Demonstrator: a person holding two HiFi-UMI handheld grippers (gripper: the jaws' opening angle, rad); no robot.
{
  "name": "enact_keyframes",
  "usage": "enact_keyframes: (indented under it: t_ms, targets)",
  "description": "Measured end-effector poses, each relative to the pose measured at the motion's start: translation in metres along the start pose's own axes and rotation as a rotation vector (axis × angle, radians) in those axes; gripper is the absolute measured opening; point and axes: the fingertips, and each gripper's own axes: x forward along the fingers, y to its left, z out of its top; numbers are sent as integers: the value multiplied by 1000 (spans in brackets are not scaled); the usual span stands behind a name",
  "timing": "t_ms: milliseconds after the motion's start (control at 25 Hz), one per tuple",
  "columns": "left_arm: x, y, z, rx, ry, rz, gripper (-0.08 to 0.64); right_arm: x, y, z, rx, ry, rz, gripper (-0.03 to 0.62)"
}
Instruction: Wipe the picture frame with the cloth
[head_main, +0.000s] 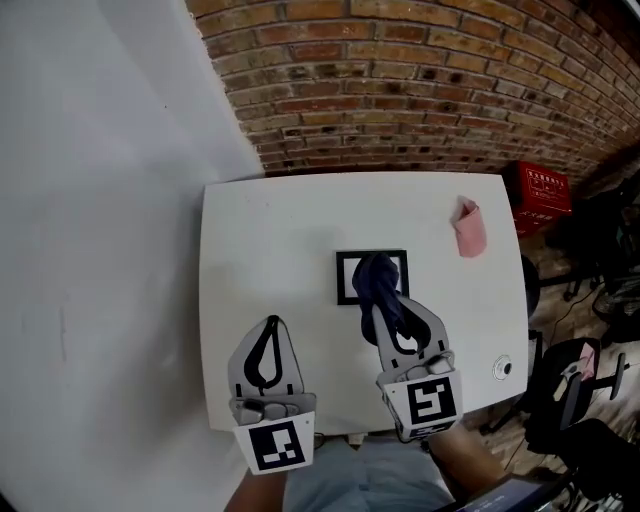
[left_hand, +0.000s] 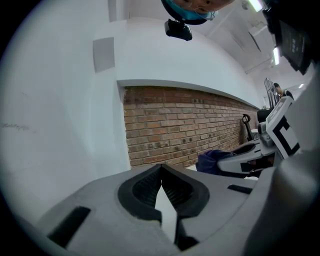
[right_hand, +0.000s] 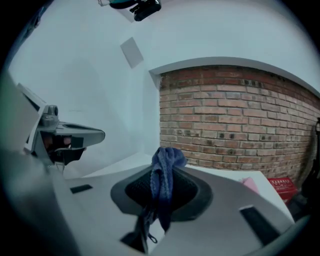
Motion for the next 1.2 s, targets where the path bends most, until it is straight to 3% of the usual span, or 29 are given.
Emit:
enact_keyframes:
  t_ms: [360, 720, 1200]
  targets:
    - [12, 8, -55, -12, 125, 15, 9, 36, 24, -61, 62, 107, 76, 75]
    - [21, -1, -107, -7, 234, -25, 9, 49, 40, -119, 121, 209, 110, 75]
    - [30, -13, -120, 4, 260, -48, 9, 52, 24, -135, 158, 234, 86, 75]
